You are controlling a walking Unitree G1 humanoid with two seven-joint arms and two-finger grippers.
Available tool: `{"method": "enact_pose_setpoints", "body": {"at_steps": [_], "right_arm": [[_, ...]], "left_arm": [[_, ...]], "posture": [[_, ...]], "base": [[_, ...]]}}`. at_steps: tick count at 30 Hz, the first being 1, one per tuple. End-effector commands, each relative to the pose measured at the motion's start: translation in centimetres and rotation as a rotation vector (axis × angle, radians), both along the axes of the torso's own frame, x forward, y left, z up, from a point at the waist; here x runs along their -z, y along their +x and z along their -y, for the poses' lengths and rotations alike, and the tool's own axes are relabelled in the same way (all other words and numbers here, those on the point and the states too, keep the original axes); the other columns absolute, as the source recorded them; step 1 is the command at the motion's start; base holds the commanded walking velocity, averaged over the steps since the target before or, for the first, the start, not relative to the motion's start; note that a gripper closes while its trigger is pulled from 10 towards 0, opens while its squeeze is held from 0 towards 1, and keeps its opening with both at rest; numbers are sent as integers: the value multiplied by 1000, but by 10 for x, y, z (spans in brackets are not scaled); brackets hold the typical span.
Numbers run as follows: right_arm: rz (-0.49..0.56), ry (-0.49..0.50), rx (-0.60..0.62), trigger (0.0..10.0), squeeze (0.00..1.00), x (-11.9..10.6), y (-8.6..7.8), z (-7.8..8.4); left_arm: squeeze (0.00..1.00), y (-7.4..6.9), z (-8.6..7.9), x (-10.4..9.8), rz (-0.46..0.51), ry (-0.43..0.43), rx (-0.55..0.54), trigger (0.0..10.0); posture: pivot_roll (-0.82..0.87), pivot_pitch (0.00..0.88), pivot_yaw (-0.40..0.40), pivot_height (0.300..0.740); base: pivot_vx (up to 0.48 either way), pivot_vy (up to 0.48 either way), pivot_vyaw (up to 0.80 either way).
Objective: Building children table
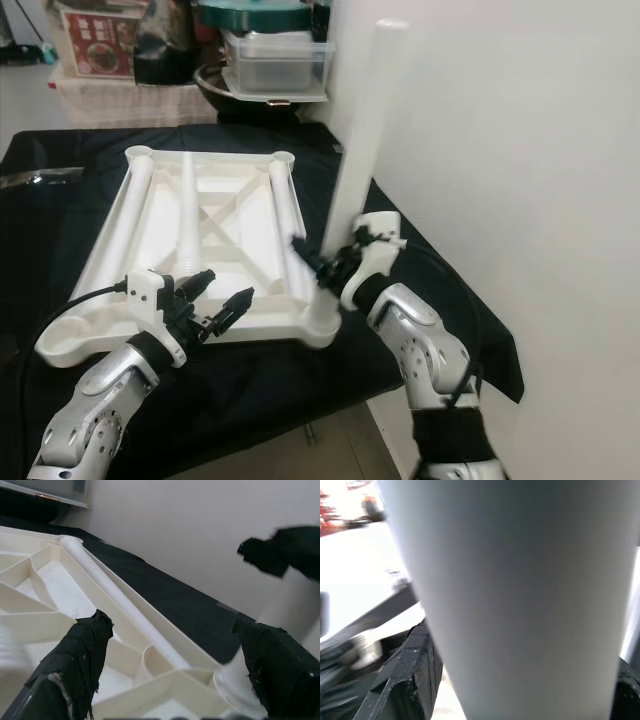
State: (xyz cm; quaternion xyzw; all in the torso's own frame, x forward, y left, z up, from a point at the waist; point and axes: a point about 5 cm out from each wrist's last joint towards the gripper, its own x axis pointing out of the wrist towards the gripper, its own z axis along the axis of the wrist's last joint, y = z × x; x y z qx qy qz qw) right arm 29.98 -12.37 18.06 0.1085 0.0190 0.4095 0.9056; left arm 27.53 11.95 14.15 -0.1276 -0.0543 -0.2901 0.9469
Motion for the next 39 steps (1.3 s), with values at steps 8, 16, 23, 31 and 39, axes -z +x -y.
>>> {"method": "enact_pose_setpoints", "body": {"at_steps": [8, 16, 23, 31, 39], "right_arm": [[-96, -82, 6, 0, 0, 32, 5, -10], [-357, -188, 926, 0, 0, 68, 39, 70], [-280, -232, 1008, 9804, 0, 52, 26, 64], [-86, -48, 534, 10000, 1000, 11, 25, 1], [9, -63, -16, 10000, 0, -3, 0, -10]], "left_arm": [[0, -2, 1, 4, -16, -1, -1, 10000], [0, -3, 0, 4, -19, -4, 0, 10000], [0, -3, -1, 5, -20, 4, 6, 10000], [0, -2, -1, 5, -19, 5, 2, 10000], [0, 0, -2, 4, -18, -3, -5, 10000]], "posture": [[63, 0, -122, 740], [61, 0, -120, 740], [45, 0, -103, 740], [51, 0, -110, 740], [56, 0, -120, 740]], "base": [[0, 0, 0], [0, 0, 0], [0, 0, 0], [0, 0, 0], [0, 0, 0]]}}
